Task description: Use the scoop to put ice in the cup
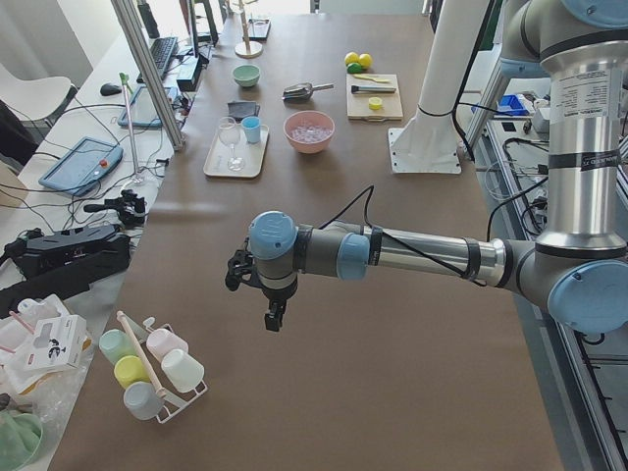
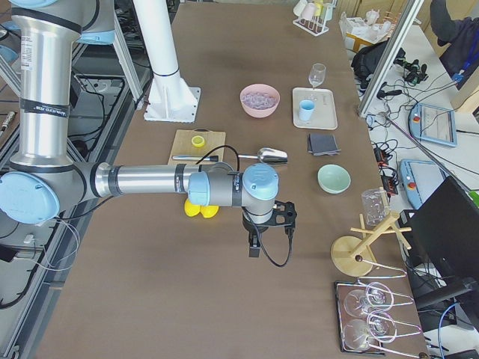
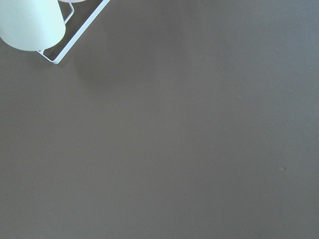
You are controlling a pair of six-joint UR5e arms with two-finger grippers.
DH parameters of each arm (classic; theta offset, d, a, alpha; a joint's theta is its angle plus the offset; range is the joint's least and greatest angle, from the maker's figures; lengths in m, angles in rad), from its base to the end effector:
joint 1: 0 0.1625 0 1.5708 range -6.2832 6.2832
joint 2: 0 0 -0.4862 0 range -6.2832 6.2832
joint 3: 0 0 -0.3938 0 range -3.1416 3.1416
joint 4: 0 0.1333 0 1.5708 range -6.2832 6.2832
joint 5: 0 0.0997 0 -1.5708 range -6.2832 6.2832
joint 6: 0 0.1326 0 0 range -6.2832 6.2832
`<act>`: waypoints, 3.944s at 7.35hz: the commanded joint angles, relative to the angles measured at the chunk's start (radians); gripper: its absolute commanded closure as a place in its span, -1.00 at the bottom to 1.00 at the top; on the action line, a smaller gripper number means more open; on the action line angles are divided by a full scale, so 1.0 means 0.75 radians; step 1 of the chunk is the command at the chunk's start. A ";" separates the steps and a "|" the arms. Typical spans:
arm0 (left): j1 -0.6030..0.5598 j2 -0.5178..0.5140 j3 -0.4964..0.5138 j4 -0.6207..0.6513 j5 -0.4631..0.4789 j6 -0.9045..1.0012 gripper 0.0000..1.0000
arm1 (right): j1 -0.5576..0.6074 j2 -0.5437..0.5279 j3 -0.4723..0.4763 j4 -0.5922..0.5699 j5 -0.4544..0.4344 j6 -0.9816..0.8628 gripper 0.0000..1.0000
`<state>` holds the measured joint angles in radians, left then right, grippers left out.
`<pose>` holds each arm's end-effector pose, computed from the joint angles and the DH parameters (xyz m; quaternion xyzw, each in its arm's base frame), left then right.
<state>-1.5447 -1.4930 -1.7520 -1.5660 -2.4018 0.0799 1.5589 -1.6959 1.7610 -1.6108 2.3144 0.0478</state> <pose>-0.0233 -0.4627 0.6857 0.0559 0.4018 0.0683 0.9115 0.0384 -0.4349 0.7143 0.0008 -0.3635 0.0122 0.9315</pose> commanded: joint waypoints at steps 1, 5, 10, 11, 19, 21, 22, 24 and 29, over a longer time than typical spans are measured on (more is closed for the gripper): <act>-0.002 0.009 0.006 0.006 0.006 0.000 -0.96 | 0.000 0.001 -0.004 0.002 0.000 0.000 -1.00; -0.004 0.001 -0.002 0.008 0.006 0.000 -0.96 | 0.000 0.015 0.016 0.006 0.004 0.012 -1.00; -0.006 0.005 0.023 -0.002 -0.002 0.000 -0.96 | -0.202 0.028 0.272 0.004 0.068 0.210 -0.98; -0.006 -0.007 0.051 -0.004 -0.031 0.002 -0.96 | -0.280 0.068 0.317 0.004 0.066 0.336 -0.98; 0.255 -0.167 -0.077 -0.391 -0.244 0.010 -0.96 | -0.910 0.328 0.317 -0.059 -0.112 0.925 -0.99; 0.466 -0.171 -0.027 -0.754 -0.174 0.008 -0.96 | -1.000 0.359 0.289 -0.045 -0.130 0.955 -0.99; 0.543 -0.218 -0.022 -0.763 -0.174 0.012 -0.96 | -1.021 0.363 0.276 -0.045 -0.149 0.957 -0.99; 0.654 -0.310 -0.040 -0.765 -0.095 0.016 -0.96 | -1.043 0.404 0.197 -0.041 -0.161 0.965 -0.99; 0.947 -0.353 0.004 -0.996 0.190 0.094 -0.96 | -1.088 0.424 0.133 -0.031 -0.184 0.965 -0.98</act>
<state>-0.8747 -1.7368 -1.7656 -2.2975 -2.2853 0.1308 0.7542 -1.3800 1.8753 -1.6386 2.1866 0.7715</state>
